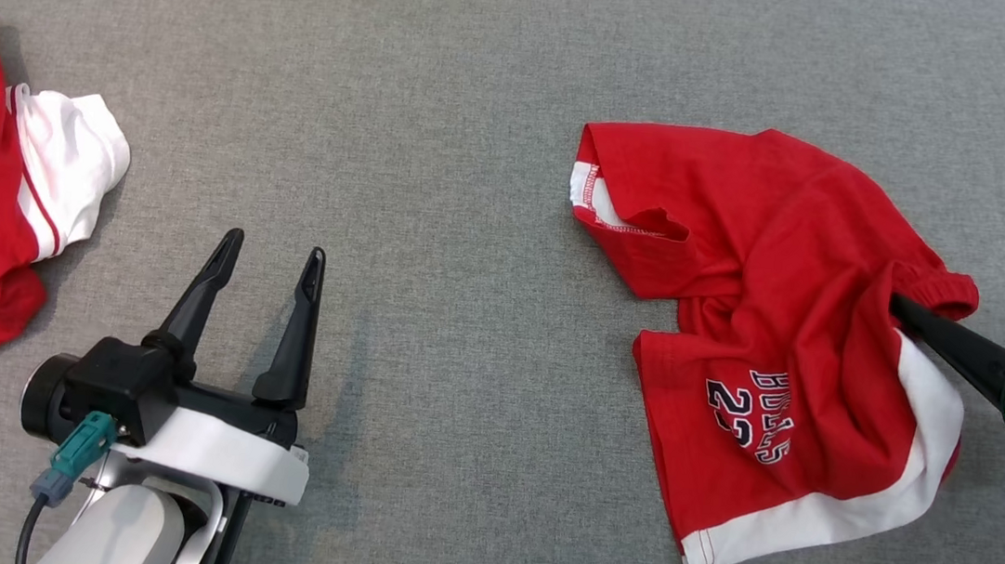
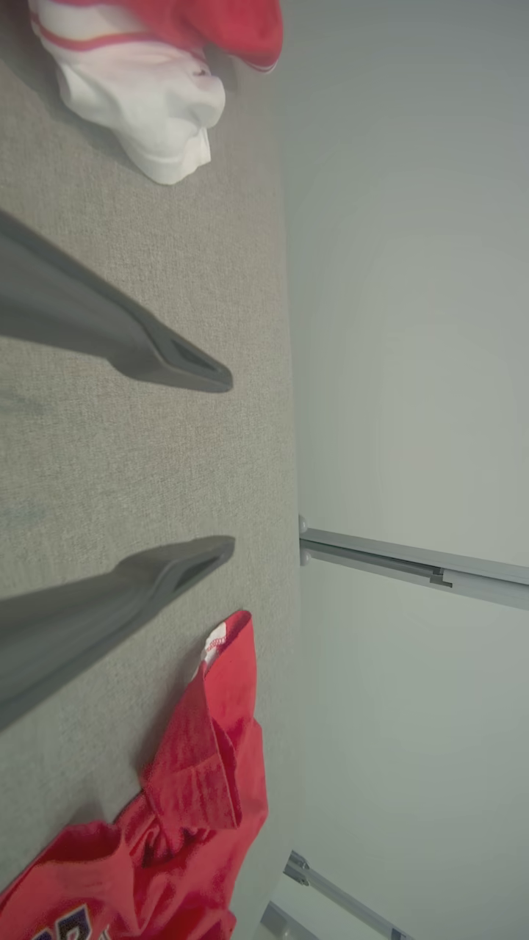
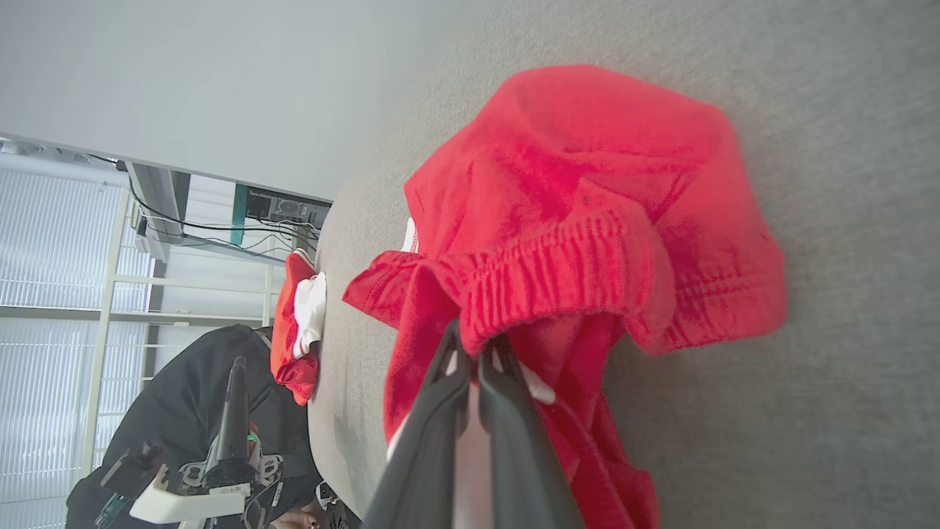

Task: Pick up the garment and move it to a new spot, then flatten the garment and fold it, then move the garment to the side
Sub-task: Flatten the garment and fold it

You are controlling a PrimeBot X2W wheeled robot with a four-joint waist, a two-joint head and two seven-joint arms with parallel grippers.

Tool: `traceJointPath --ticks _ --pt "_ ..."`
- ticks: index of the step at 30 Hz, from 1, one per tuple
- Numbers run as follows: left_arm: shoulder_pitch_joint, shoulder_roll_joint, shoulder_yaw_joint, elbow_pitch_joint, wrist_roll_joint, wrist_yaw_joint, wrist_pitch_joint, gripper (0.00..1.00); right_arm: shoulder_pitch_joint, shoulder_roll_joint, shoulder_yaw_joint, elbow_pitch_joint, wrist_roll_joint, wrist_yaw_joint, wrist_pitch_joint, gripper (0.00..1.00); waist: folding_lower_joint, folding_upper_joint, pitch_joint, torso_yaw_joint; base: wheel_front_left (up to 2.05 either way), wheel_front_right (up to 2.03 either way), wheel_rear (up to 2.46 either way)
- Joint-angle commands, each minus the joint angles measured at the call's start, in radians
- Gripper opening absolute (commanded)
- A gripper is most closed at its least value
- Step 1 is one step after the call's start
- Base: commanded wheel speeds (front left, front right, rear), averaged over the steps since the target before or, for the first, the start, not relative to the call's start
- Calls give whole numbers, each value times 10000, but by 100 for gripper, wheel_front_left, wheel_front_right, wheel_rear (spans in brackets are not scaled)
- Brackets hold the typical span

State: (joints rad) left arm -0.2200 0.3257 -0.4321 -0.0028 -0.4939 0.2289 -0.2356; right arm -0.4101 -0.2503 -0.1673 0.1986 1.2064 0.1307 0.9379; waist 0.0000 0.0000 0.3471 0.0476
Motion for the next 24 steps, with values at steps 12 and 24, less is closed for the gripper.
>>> traceJointPath --ticks 12,24 --pt "-116 73 5 93 -34 -13 -25 100 472 -818 350 -347 -582 1 -2197 100 0 0 -76 -74 0 0 0" --pt "153 240 140 95 -125 168 1 100 2178 -1674 400 -959 -1866 1 -6848 100 0 0 -684 -618 0 0 0"
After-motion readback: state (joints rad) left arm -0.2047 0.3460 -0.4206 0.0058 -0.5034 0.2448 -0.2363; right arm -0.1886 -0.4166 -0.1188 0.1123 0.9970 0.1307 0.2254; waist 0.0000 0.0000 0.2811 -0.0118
